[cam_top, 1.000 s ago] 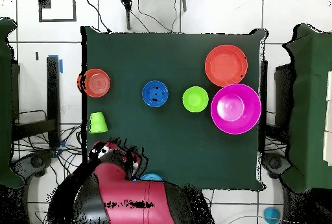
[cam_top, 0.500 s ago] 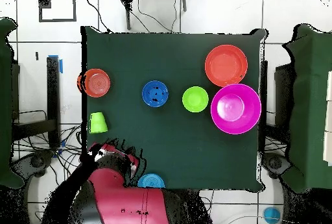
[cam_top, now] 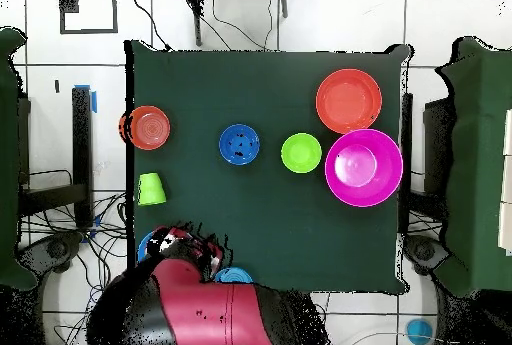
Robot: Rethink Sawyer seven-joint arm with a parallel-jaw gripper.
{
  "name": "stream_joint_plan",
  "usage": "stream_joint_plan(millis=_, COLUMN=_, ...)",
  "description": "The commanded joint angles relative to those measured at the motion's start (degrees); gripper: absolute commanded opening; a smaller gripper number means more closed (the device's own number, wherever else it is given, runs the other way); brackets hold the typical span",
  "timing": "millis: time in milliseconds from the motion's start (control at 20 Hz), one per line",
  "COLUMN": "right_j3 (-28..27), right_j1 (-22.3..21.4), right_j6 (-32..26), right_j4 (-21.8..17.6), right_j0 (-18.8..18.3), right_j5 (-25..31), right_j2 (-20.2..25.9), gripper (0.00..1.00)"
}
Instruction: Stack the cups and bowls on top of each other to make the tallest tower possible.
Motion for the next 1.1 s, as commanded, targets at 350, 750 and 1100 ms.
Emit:
stream_joint_plan(millis=350, right_j3=5.86, right_j1=14.97, right_j6=-0.69, right_j4=-10.41, right_j0=-1.54, right_j5=-9.01, right_j2=1.66, gripper=1.00)
stream_joint_plan(millis=750, right_j3=-1.15, right_j1=26.24, right_j6=3.47, right_j4=-15.68, right_j0=0.91, right_j5=-15.14, right_j2=-2.69, gripper=1.00)
stream_joint_plan(millis=1100, right_j3=-4.69, right_j1=30.95, right_j6=2.21, right_j4=-13.94, right_j0=-1.38, right_j5=-16.18, right_j2=-2.13, gripper=1.00)
